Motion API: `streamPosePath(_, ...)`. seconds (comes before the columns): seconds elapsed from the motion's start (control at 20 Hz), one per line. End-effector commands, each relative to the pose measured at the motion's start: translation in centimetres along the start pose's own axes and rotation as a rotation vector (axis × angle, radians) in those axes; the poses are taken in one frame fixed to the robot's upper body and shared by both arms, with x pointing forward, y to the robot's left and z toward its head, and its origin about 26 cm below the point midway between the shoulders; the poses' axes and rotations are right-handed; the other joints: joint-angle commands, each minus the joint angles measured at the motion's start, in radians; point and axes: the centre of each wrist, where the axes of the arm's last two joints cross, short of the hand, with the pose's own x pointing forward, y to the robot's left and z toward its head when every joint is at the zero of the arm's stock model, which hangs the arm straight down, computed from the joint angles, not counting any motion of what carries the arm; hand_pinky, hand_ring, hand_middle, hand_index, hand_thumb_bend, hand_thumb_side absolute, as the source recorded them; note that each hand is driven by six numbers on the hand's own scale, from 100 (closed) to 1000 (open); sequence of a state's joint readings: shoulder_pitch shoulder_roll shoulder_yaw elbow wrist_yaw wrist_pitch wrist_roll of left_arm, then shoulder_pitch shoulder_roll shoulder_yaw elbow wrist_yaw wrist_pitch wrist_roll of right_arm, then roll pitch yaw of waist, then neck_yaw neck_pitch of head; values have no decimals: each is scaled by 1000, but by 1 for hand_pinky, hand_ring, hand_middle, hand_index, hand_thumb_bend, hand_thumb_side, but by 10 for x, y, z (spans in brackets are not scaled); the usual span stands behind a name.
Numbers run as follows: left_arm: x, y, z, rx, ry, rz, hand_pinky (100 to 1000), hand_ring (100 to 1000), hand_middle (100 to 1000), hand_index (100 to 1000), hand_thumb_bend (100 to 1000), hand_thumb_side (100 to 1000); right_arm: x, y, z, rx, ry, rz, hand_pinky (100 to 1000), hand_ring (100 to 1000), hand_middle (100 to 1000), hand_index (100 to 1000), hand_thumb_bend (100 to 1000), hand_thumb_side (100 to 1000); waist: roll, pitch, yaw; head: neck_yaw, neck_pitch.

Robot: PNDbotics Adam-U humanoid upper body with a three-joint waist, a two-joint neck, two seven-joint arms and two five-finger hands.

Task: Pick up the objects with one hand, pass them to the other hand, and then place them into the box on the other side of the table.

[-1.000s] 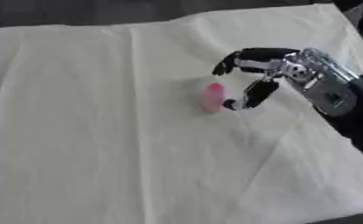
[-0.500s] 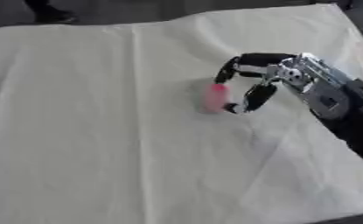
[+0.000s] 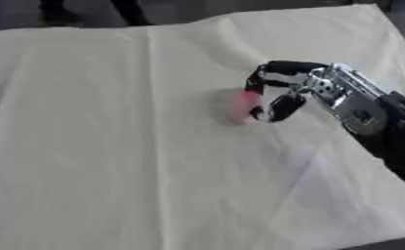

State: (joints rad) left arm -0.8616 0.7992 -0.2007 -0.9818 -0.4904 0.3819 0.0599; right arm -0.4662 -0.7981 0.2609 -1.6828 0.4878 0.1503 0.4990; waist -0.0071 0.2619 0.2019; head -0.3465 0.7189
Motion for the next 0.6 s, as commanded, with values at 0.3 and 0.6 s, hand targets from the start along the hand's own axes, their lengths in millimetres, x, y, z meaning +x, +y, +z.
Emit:
streamPosePath(0.3, -6, 20, -3, 48, 4, -15, 812, 745, 707, 783, 496, 396, 13, -27, 16, -115, -44, -19, 875, 612, 450, 527, 100, 100, 8, -17, -7, 4, -4)
streamPosePath(0.6, 6, 27, -4, 61, -35, 8, 801, 732, 698, 781, 480, 397, 38, -37, 28, -236, -150, -117, 859, 574, 446, 522, 100, 100, 12, -21, -8, 6, -4)
